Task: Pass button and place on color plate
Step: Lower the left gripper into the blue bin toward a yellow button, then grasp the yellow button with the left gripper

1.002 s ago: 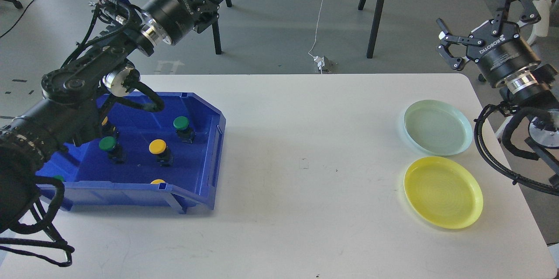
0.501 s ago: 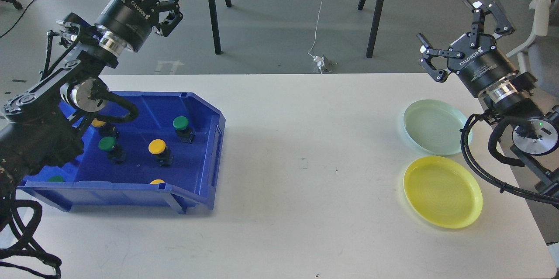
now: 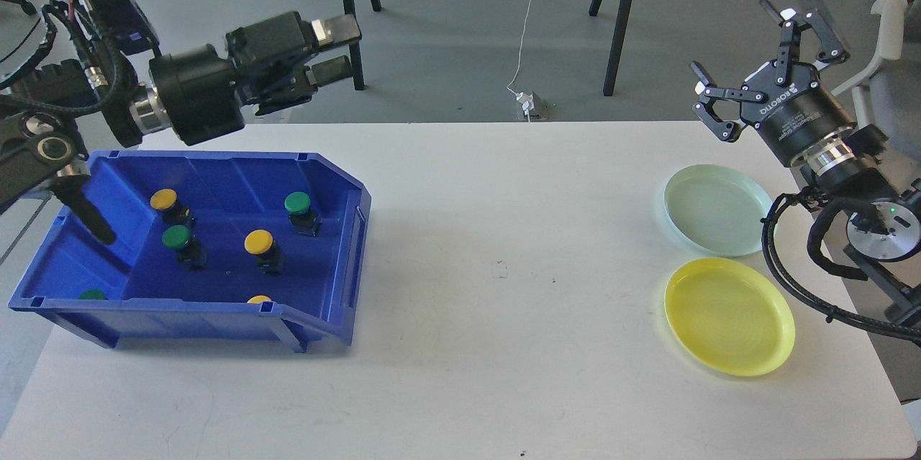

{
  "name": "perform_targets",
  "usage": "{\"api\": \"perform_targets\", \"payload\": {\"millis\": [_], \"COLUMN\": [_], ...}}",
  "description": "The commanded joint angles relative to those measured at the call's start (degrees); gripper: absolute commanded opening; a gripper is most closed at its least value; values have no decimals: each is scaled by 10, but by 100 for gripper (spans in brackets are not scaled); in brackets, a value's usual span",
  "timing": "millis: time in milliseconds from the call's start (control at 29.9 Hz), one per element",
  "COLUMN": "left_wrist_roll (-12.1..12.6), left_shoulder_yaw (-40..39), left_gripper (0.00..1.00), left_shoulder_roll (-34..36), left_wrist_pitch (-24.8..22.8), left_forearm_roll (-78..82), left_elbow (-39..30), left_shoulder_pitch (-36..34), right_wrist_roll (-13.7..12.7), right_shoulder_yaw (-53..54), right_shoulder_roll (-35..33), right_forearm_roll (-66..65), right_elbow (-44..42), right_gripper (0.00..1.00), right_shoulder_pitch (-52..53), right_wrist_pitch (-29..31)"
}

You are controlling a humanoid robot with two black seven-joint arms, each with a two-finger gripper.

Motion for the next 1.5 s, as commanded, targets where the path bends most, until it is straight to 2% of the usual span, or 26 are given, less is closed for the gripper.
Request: {"api": "perform_targets", "payload": {"millis": [0,234,367,434,534,668,1035,1470], "left_wrist_roll": [0,0,0,0,0,0,0,0], "left_shoulder_yaw": [88,155,215,229,227,231,231,231], "left_gripper": [100,100,100,100,100,99,99,98], "left_shoulder_roll": [44,39,22,-9,-42,-84,-128,-144], "left_wrist_pitch": [0,0,0,0,0,0,0,0], "left_forearm_roll": [126,319,333,333,331,329,327,325], "left_elbow": [5,28,38,71,121,166,244,267], "left_shoulder_pitch": [-82,-92,-93,-90,-56,-47,-24,-6], "right_wrist_roll": [0,1,4,4,4,4,4,5], "right_shoulder_yaw": [1,1,3,4,4,3,4,5], "right_shoulder_roll": [1,2,3,7,18,19,18,19], "right_forearm_roll": [-8,-13,-13,-13,-13,-13,-13,-13], "right_elbow": [-17,-34,-52,-61,-65,-65,-65,-66], "right_gripper": [99,99,99,99,99,99,99,99], "right_shoulder_pitch": [-6,-18,-20,-20,-19,-19,-22,-30], "right_wrist_pitch": [0,0,0,0,0,0,0,0]}}
